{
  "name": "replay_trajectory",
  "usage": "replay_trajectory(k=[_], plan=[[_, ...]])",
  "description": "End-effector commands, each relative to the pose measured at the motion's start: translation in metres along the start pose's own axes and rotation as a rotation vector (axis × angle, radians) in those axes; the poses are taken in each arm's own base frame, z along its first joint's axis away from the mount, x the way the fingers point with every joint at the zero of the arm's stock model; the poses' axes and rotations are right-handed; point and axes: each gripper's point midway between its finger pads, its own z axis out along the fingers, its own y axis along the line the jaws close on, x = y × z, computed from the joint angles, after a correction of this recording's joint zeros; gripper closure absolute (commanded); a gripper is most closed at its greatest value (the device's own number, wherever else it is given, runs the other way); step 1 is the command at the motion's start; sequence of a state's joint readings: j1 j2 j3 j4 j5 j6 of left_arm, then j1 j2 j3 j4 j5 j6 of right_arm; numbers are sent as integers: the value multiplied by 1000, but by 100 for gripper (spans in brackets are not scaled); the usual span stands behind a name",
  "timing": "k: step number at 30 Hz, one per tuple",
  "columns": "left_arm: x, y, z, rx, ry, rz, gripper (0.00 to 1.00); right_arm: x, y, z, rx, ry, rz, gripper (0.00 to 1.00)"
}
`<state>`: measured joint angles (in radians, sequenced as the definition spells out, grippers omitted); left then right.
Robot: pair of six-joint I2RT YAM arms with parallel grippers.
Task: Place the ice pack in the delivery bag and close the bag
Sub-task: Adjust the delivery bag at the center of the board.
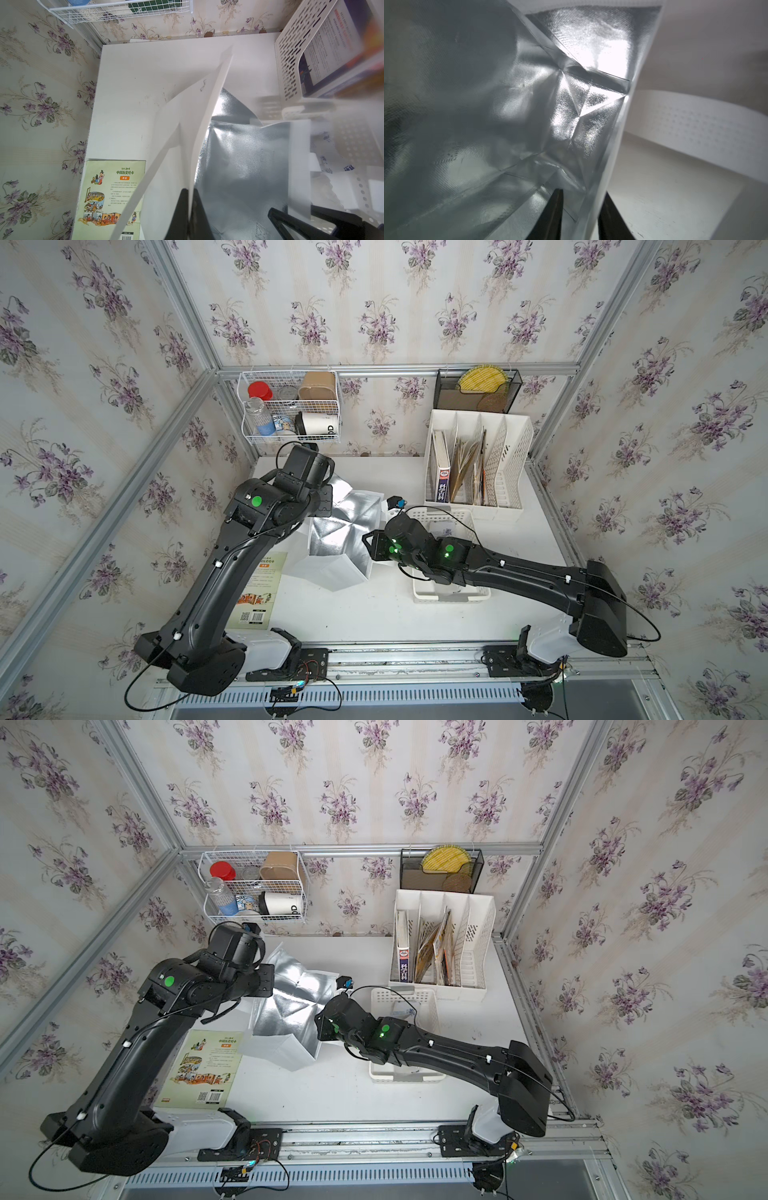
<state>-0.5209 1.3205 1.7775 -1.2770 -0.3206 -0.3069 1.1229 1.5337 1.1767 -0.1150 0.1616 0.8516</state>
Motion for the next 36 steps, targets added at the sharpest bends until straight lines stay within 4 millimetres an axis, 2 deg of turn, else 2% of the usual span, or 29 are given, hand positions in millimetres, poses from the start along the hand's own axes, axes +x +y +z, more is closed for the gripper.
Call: replay_trajectory(k=[1, 4, 6, 7, 9, 12, 18, 20, 21, 22, 25, 27, 30, 33, 36], plan=[[-4, -3, 6, 5, -9, 21, 100, 7, 10, 7, -93, 0, 19, 74], [6, -23, 12, 111, 22, 40, 100, 13, -2, 15, -73, -10, 10, 84], [8, -26, 14, 125, 30, 38, 100, 20, -19, 20, -22, -4, 14, 93], [8, -26, 16, 122, 33, 36, 100, 23, -24, 22, -13, 5, 19, 94], [10, -26, 21, 109, 46, 35, 100, 29, -33, 27, -2, 23, 23, 93], [10, -23, 27, 70, 77, 34, 100, 33, -34, 30, -4, 42, 17, 91], [10, -21, 29, 56, 84, 26, 100, 23, -26, 16, -38, 7, -25, 85], [9, -22, 28, 60, 80, 24, 100, 17, -23, 5, -61, -24, -54, 77], [9, -22, 27, 61, 79, 23, 100, 11, -22, -2, -66, -44, -69, 70], [9, -21, 27, 61, 78, 24, 100, 6, -23, -8, -55, -65, -91, 62], [10, -22, 27, 67, 81, 25, 100, -11, -30, -32, 11, -127, -135, 29], [11, -23, 27, 72, 82, 24, 100, -19, -40, -48, 75, -148, -176, 16], [12, -25, 27, 81, 87, 22, 100, -25, -57, -73, 157, -170, -248, 10], [13, -28, 27, 102, 88, 19, 100, -23, -74, -98, 187, -193, -302, 7], [13, -29, 26, 114, 82, 16, 100, -27, -112, -125, 310, -277, -257, 6]])
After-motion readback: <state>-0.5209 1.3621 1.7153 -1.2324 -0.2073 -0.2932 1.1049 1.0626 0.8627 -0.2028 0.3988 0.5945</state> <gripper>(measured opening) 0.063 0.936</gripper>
